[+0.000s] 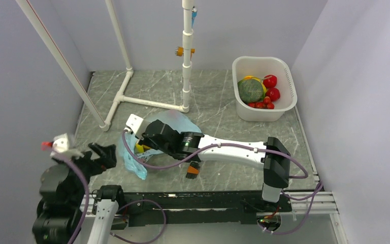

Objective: Take the fake fruits out of the plastic bag
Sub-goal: Adjust the plastic bag at the center of the board.

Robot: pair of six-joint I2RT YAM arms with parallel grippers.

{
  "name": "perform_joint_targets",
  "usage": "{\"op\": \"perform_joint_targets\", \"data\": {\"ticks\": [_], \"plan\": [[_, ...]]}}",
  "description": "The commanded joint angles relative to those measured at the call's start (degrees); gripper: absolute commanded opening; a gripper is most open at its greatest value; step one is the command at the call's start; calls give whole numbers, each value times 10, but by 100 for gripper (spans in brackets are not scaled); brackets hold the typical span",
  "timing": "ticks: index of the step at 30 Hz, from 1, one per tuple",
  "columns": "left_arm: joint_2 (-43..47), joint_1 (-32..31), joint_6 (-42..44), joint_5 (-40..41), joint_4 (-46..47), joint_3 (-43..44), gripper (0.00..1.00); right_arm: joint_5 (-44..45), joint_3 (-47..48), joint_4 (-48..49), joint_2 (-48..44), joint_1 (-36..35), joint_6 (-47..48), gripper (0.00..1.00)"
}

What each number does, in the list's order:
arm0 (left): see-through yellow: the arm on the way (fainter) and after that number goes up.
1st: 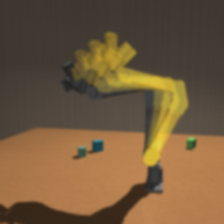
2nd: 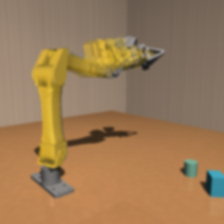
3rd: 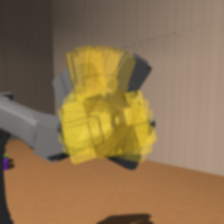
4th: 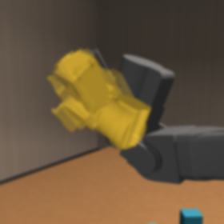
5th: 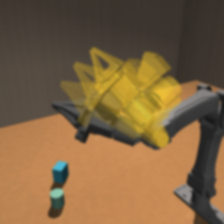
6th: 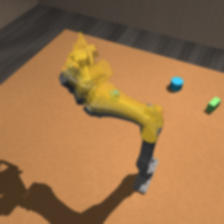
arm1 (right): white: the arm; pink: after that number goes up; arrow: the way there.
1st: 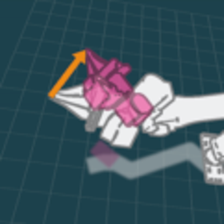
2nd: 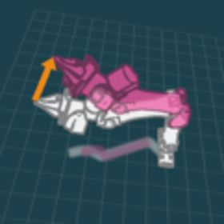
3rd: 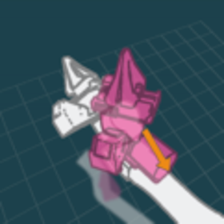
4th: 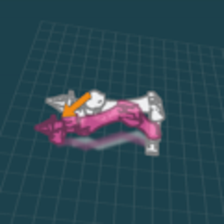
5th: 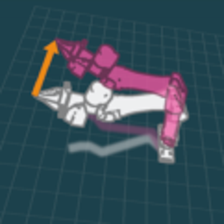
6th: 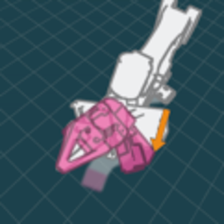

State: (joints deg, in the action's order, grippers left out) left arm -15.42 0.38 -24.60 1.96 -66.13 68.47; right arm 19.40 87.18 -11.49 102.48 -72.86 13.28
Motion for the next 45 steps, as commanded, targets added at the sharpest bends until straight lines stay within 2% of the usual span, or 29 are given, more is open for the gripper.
{"op": "perform_joint_targets", "data": {"ticks": [1, 7, 13, 15, 17, 22, 29, 31, 35, 36, 37, 40, 42, 43, 44, 45], "plan": [[-24, 0, 62, -112, 138, -91, 99, -31, -23, 65, -40, 1, -45, 11], [-85, 0, 104, -175, 195, -165, 99, -67, -68, 111, -66, 9, -67, 11], [-197, 0, 192, -276, 210, -165, 99, -109, -82, 112, -78, 23, -88, 10], [-234, -12, 193, -259, 208, -159, 99, -126, -89, 129, -87, 30, -105, 10], [-265, -14, 197, -276, 195, -143, 99, -141, -100, 141, -98, 38, -118, 10], [-271, -15, 186, -343, 240, -165, 99, -169, -114, 160, -118, 67, -170, 11], [-256, -15, 176, -411, 270, -184, 99, -190, -86, 140, -93, 72, -168, 9], [-259, -15, 175, -413, 272, -189, 99, -191, -87, 144, -94, 72, -172, 9], [-303, -18, 169, -345, 253, -176, 99, -210, -89, 150, -96, 73, -184, 9], [-321, -21, 165, -314, 245, -167, 97, -209, -86, 147, -95, 73, -187, 10], [-340, -23, 168, -288, 234, -155, 91, -203, -83, 139, -94, 72, -190, 11], [-370, -23, 184, -261, 234, -135, 60, -149, -55, 76, -91, 72, -218, 24], [-363, -23, 182, -271, 260, -147, 47, -114, -42, 27, -97, 72, -257, 41], [-352, -23, 180, -282, 285, -158, 41, -113, -43, 10, -103, 72, -275, 49], [-338, -23, 177, -292, 306, -172, 30, -121, -45, -5, -111, 71, -291, 57], [-323, -23, 173, -299, 326, -189, 26, -130, -50, -18, -121, 68, -310, 64]]}}
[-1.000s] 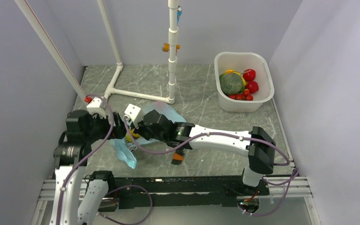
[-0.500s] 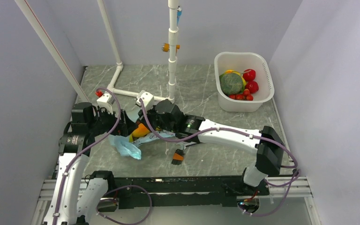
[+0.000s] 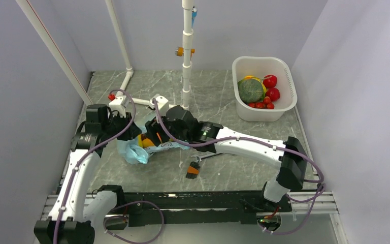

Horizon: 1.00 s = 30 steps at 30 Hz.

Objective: Take the fake fruits out of the plastic bag
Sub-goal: Adjust the plastic bag at the center of the board.

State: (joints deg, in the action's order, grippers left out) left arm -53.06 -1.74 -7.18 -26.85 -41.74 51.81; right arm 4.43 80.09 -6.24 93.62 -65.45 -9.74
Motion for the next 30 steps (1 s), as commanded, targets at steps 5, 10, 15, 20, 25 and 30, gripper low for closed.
{"op": "perform_joint_targets", "data": {"ticks": [5, 10, 15, 20, 25, 30], "plan": [[119, -2, -11, -42, 180, -107, 6, -13, -28, -88, -106, -41, -202, 81], [129, -3, 5, -34, 174, -103, 0, -72, -91, -18, -161, -72, -301, 89], [152, -6, 3, -6, 171, -113, 0, -76, -175, 98, -155, -86, -465, 92], [167, -12, 7, 6, 174, -117, 0, 42, -213, 105, -134, -88, -543, 99], [164, -28, 6, 23, 169, -115, 0, 142, -242, 76, -144, -86, -592, 100], [172, -48, 10, 44, 166, -114, 0, 192, -253, 26, -149, -68, -658, 100]]}}
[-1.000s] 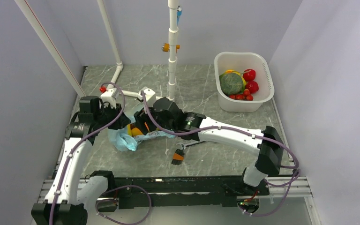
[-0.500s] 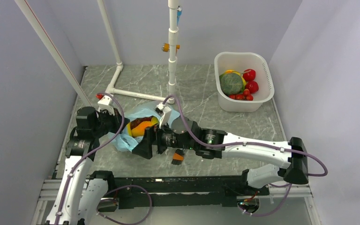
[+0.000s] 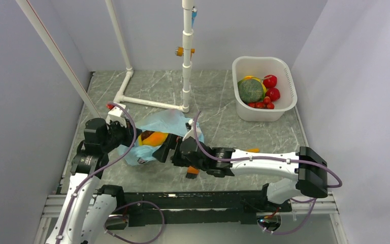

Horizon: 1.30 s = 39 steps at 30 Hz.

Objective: Take the fake fruits out of the plastic bag
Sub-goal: Adjust the plastic bag at the center of the board.

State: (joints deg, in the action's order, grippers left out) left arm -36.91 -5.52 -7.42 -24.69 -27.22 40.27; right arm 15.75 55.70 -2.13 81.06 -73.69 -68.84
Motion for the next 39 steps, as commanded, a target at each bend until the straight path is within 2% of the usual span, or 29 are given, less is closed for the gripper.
{"op": "perform_joint_targets", "data": {"ticks": [1, 7, 12, 17, 24, 27, 30, 34, 36, 39], "plan": [[14, -12, 12, 27, 21, 1, 0, 90, -9, -19, -25, 16, -68, 100], [22, -31, 13, 47, 14, 2, 0, 148, 27, -51, -16, 32, -40, 100], [34, -57, 13, 68, 10, 2, 0, 138, 53, -43, 7, 40, -30, 100], [34, -62, 13, 71, 11, 3, 0, 115, 25, 17, 10, 41, -56, 100], [40, -63, 12, 78, 10, 3, 0, 141, 37, -12, 42, 39, -76, 97], [52, -63, 11, 87, 12, 2, 0, 160, 23, -21, 54, 39, -99, 92], [66, -63, 9, 102, 14, -1, 0, 166, -9, 16, 59, 39, -82, 85], [79, -62, 5, 140, 9, -1, 0, 164, -30, 39, 66, 38, -45, 65], [86, -63, -1, 175, 4, 1, 0, 155, -49, 50, 68, 37, -26, 50], [97, -63, -9, 232, -7, 2, 0, 141, -74, 66, 72, 34, 0, 43]]}}
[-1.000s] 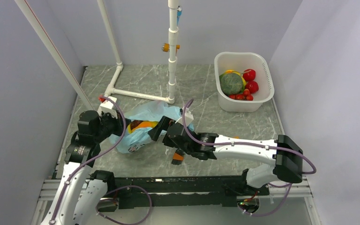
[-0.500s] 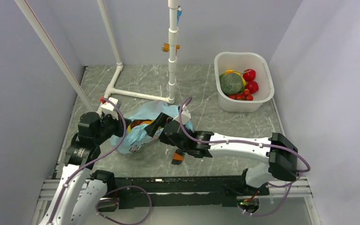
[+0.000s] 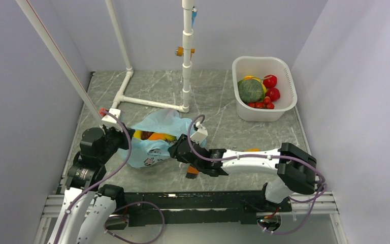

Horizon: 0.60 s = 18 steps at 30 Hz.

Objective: Take the fake fruits out of the plastic bag
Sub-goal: Adjust the plastic bag at the center of the board.

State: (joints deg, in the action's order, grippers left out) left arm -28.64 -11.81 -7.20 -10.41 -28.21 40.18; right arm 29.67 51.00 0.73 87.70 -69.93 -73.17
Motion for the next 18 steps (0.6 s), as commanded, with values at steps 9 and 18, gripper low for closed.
{"op": "perform_joint_targets", "data": {"ticks": [9, 18], "plan": [[64, 0, -30, 202, -12, 1, 0, -27, -93, 83, 29, -12, 107, 32], [59, 0, -14, 106, 18, -9, 0, 7, -96, 69, -11, -53, 213, 40]]}}
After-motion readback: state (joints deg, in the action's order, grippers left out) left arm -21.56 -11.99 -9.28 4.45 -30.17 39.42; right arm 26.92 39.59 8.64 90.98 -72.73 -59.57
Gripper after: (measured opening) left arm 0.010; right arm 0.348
